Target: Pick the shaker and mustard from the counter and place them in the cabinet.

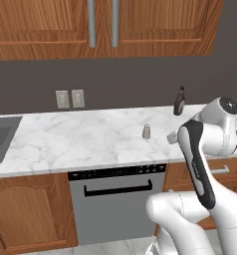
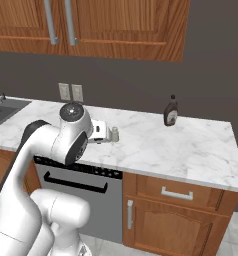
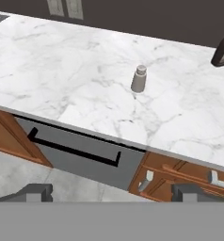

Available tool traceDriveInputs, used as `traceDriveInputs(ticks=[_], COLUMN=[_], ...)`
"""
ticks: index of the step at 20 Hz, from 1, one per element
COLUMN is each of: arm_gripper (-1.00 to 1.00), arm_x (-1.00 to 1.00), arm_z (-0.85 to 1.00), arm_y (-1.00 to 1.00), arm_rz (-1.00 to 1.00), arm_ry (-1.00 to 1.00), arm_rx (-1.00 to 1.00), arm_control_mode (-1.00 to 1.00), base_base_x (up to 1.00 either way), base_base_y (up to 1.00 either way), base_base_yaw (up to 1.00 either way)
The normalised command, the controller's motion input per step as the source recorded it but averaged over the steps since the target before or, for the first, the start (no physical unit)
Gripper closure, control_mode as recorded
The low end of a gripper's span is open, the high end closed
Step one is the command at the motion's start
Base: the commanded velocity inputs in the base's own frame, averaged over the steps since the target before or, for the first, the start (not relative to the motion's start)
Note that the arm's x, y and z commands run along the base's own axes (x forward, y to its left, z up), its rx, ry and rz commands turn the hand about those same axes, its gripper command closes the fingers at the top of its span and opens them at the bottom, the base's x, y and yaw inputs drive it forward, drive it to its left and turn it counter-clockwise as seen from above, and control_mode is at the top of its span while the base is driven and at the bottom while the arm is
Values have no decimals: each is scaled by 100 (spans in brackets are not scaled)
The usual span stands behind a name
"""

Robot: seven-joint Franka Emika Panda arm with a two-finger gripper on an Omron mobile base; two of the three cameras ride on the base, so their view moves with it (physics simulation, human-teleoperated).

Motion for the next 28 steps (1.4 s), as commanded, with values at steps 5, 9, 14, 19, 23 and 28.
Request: traceDriveInputs(ticks=[5, 9, 14, 19, 23, 28], arm_gripper=[-100, -100, -100, -100, -100, -100], arm_x=[37, 32, 34, 33, 31, 27], arm_z=[-4, -5, -17, -21, -14, -13], arm_y=[3, 6, 13, 14, 4, 0], arm_rz=[0, 0, 0, 0, 0, -1], arm_ry=[3, 0, 0, 0, 0, 0], arm_rx=[0, 0, 0, 0, 0, 0], arm_control_mode=[-100, -100, -100, -100, -100, -100], base_base_x=[0, 0, 0, 0, 0, 0], base_base_y=[0, 0, 0, 0, 0, 0], base_base_yaw=[0, 0, 0, 0, 0, 0])
